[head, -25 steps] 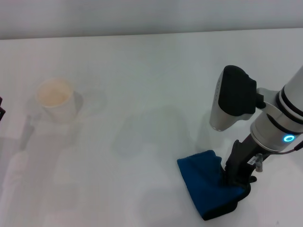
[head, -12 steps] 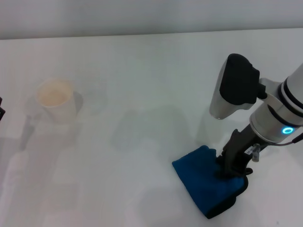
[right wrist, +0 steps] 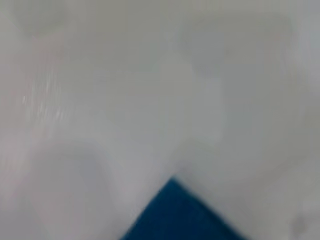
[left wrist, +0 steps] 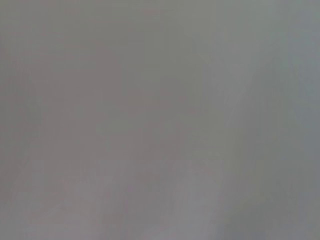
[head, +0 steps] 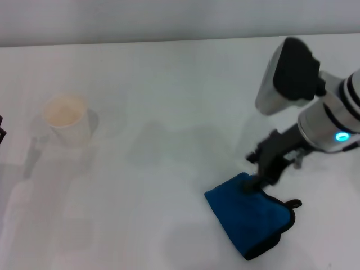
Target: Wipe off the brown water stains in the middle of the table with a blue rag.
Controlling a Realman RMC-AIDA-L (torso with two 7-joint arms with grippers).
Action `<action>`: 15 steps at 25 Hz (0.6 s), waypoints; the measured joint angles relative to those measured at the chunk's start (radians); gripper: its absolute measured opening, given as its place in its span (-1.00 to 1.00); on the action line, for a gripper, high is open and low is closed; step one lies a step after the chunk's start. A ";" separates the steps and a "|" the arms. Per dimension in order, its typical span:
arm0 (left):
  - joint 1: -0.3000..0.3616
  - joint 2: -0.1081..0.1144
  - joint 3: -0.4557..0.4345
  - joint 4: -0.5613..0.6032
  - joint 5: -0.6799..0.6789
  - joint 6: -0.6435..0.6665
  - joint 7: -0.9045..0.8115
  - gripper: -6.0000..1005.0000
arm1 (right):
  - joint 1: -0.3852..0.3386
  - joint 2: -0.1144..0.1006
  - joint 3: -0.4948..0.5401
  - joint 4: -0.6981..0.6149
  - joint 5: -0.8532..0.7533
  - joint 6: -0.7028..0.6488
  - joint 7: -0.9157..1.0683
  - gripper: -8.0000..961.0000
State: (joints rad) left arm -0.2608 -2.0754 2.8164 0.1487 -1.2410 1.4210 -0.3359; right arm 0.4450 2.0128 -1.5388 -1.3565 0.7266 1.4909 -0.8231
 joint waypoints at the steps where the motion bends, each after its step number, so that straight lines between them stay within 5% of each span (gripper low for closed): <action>1: 0.000 0.000 0.000 0.000 0.000 0.000 0.000 0.78 | -0.003 0.000 0.022 0.005 0.042 -0.021 -0.021 0.22; 6: 0.000 0.000 0.000 0.000 0.000 0.001 0.000 0.78 | -0.003 0.000 0.168 0.139 0.362 -0.151 -0.200 0.57; 11: 0.000 0.000 0.000 0.000 0.000 0.001 0.000 0.78 | 0.007 -0.002 0.332 0.527 0.894 -0.230 -0.556 0.67; 15: 0.000 0.000 0.000 0.000 0.000 0.001 0.000 0.78 | -0.010 -0.001 0.447 0.748 1.170 -0.233 -0.829 0.69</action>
State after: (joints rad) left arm -0.2608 -2.0754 2.8163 0.1488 -1.2409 1.4220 -0.3359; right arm 0.4353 2.0121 -1.0919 -0.6081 1.8961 1.2580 -1.6517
